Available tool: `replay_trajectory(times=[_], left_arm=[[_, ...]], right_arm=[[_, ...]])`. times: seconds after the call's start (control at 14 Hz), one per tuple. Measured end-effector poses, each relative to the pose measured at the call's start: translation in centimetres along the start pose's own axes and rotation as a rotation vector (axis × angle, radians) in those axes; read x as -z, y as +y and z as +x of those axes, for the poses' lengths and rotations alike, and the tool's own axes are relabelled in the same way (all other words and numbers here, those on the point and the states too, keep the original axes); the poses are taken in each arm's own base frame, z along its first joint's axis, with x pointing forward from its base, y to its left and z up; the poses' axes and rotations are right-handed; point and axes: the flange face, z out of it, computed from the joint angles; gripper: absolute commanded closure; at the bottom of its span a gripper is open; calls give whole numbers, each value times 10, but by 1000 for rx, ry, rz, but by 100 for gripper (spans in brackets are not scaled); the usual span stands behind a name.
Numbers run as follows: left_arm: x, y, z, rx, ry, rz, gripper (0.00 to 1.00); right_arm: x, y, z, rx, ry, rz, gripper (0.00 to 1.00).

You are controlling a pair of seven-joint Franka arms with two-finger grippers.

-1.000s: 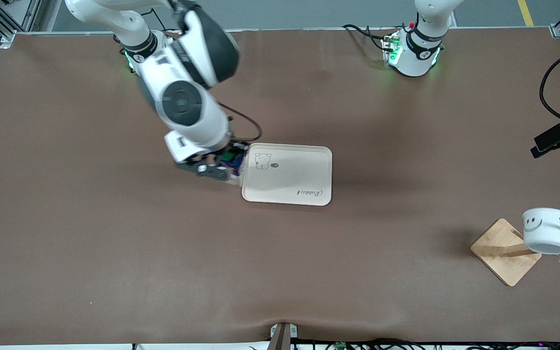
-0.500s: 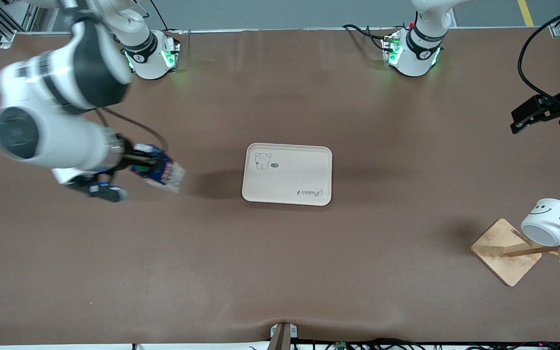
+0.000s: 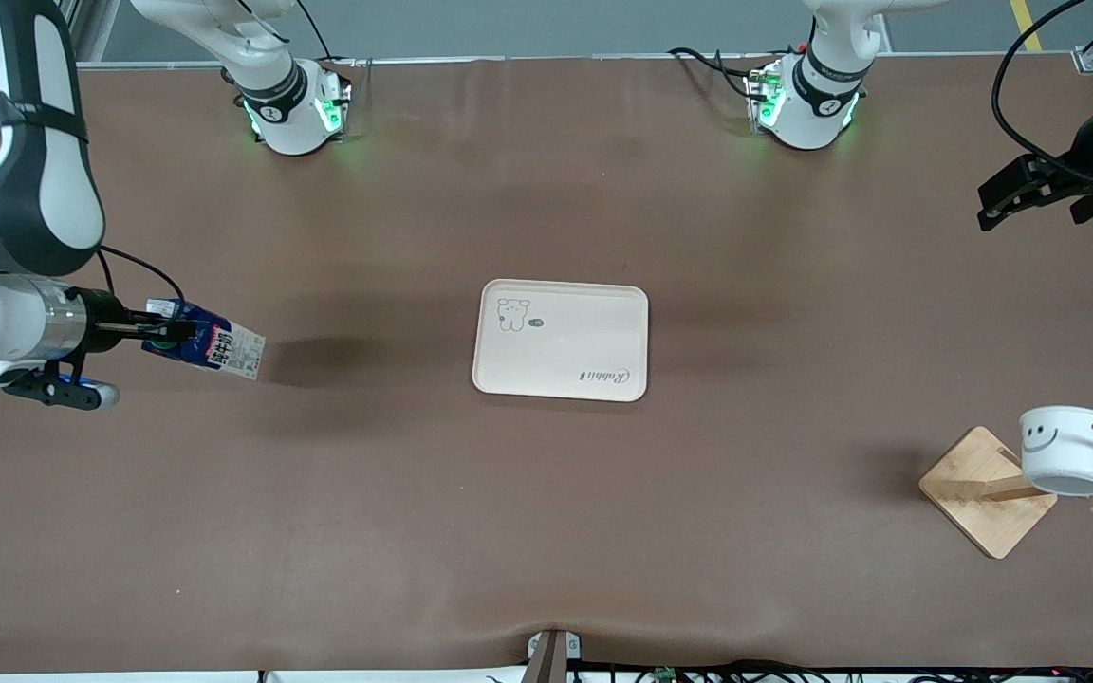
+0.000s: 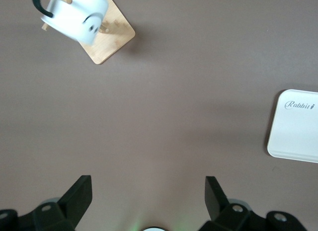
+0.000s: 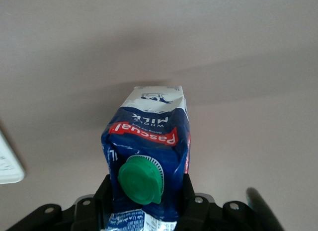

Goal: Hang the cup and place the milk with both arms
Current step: 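Carry the milk carton with the right gripper away from the tray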

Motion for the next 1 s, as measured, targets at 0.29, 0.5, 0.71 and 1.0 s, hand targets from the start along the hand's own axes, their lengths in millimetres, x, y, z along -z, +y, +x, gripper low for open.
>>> replay_trajectory(times=[0.29,0.5,0.71,1.0], left_arm=[[2,-3,-5,6,1,-4,0],[1,-5,-4,9,-1,-4,0],[1,-5,-4,10,-2,-4,0],[1,-6,-4,12,-2,-4,0]], right_arm=[[-73,73,4,29,28,29,100],[-75,80,-7,41,37,38,100],[-74,76,-8,53,39,26,99],[-75,76,-9,54,33,24,20]])
